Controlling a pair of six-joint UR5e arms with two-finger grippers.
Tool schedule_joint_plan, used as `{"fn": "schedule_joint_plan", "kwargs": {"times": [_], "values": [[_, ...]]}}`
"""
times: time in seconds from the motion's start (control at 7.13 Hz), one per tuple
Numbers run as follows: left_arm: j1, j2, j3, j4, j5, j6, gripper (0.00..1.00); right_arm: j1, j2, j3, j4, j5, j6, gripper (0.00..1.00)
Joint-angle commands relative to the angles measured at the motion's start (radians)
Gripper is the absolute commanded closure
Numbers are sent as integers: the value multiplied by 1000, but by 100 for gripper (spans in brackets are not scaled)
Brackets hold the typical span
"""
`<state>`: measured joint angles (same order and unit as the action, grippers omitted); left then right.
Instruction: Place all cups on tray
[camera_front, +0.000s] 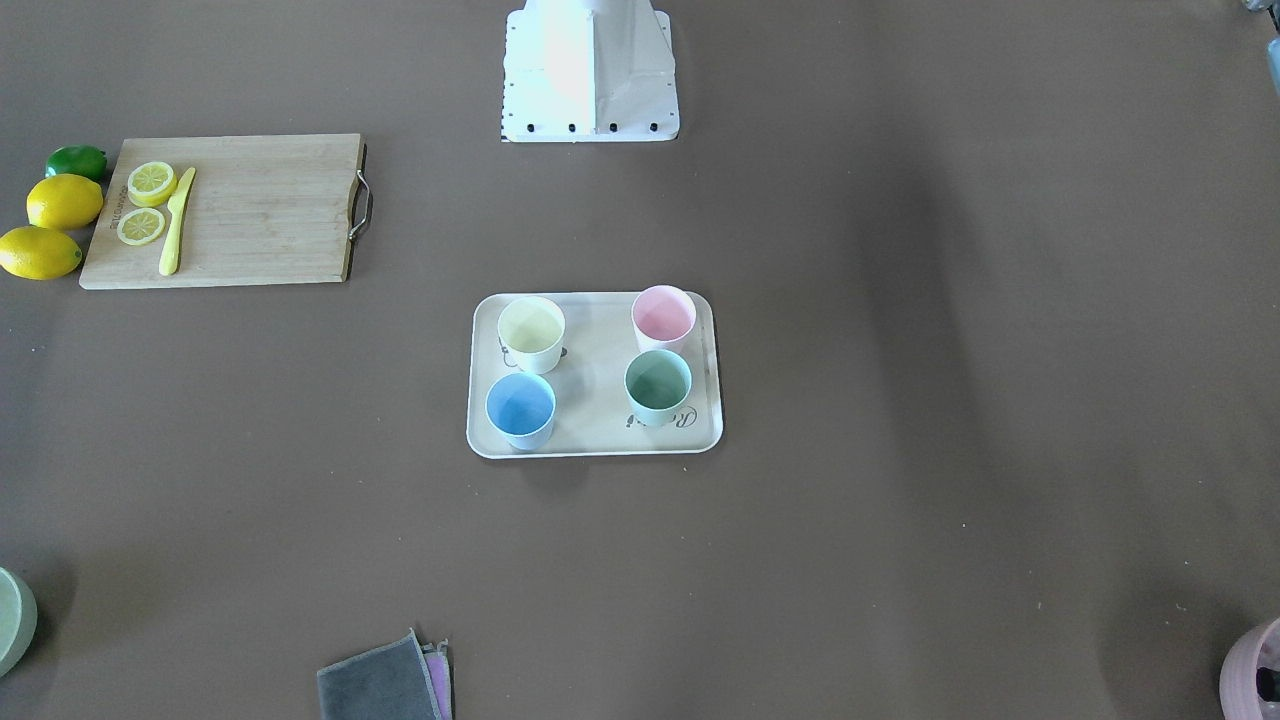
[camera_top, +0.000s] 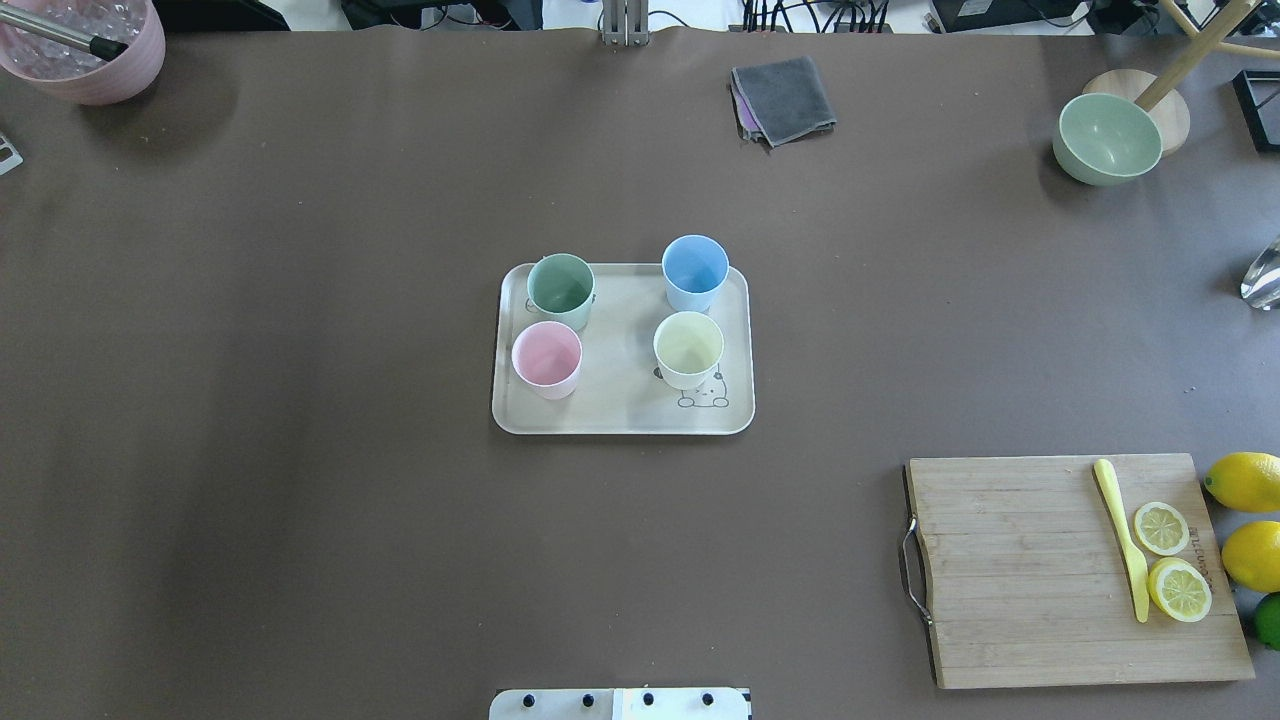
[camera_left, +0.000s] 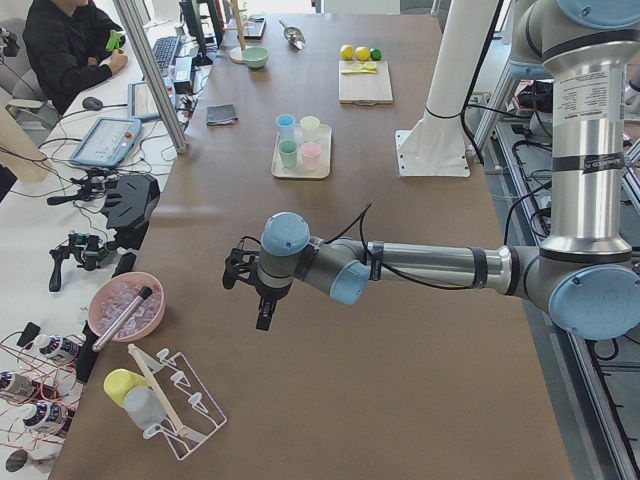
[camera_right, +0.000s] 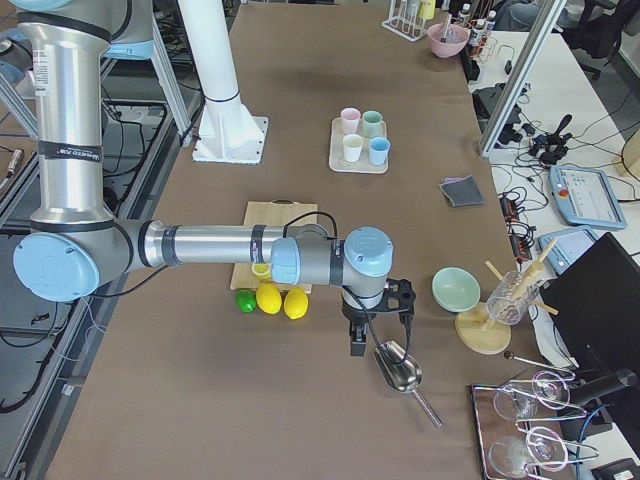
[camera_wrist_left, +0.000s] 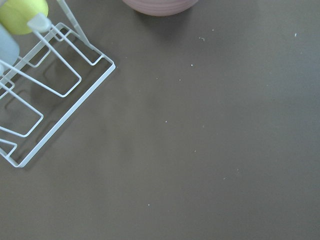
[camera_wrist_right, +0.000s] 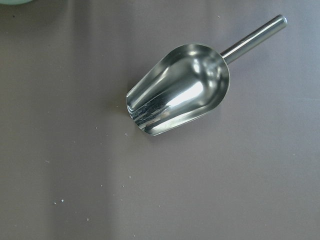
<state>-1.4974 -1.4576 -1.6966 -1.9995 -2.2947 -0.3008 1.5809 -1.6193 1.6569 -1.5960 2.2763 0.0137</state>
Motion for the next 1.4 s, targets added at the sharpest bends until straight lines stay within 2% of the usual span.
{"fn": "schedule_joint_plan", "kwargs": {"times": [0.0,0.14,1.26], "values": [[-21,35,-53,33,0,0,2,1,-2,0,1,0,9,0],[-23,34,-76,86,3,0,2,1,-2,4,1,5,8,0],[-21,34,-66,90,9,0,2,1,-5,4,1,5,9,0]]}}
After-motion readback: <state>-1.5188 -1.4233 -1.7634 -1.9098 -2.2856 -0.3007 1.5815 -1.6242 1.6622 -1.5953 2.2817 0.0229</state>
